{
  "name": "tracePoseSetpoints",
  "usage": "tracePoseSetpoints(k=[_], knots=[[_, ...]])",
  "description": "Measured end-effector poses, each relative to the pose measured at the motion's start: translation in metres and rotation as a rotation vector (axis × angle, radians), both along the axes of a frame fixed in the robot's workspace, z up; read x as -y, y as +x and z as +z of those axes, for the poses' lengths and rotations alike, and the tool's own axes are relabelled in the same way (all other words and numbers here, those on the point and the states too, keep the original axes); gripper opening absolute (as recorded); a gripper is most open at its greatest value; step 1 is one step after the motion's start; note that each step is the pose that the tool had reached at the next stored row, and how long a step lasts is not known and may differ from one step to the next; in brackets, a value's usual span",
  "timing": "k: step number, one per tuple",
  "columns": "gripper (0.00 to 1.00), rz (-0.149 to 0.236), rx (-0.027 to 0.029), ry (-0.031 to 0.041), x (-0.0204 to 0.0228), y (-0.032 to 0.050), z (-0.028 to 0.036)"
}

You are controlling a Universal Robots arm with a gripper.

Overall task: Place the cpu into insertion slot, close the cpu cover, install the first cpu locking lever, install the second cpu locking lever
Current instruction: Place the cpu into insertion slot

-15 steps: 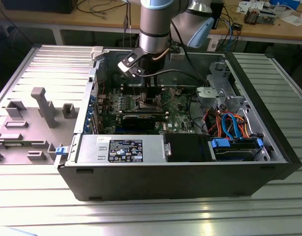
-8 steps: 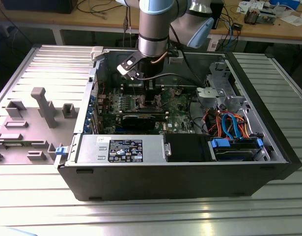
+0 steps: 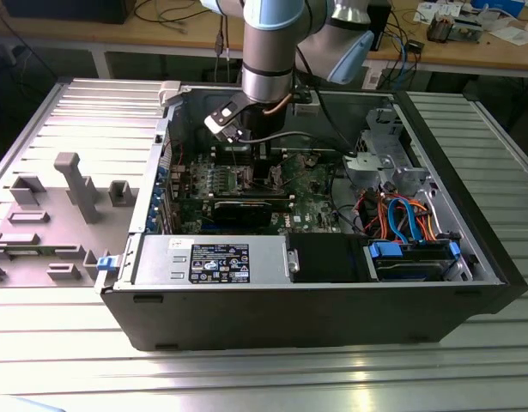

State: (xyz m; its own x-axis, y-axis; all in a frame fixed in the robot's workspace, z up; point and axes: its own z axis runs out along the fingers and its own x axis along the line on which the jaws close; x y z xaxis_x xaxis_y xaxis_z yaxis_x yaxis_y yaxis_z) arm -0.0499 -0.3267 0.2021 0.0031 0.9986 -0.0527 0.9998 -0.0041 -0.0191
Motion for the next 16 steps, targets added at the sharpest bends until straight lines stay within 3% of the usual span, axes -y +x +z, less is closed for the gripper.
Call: tracePoseSetpoints(k=[9, 10, 16], knots=[[0.55, -0.004, 0.0, 0.0004, -0.0001, 0.0, -0.002], [0.62, -0.004, 0.0001, 0.0002, -0.0001, 0.0, -0.0021], [0.62, -0.004, 0.0, 0.0, 0.0, 0.0008, -0.0021]])
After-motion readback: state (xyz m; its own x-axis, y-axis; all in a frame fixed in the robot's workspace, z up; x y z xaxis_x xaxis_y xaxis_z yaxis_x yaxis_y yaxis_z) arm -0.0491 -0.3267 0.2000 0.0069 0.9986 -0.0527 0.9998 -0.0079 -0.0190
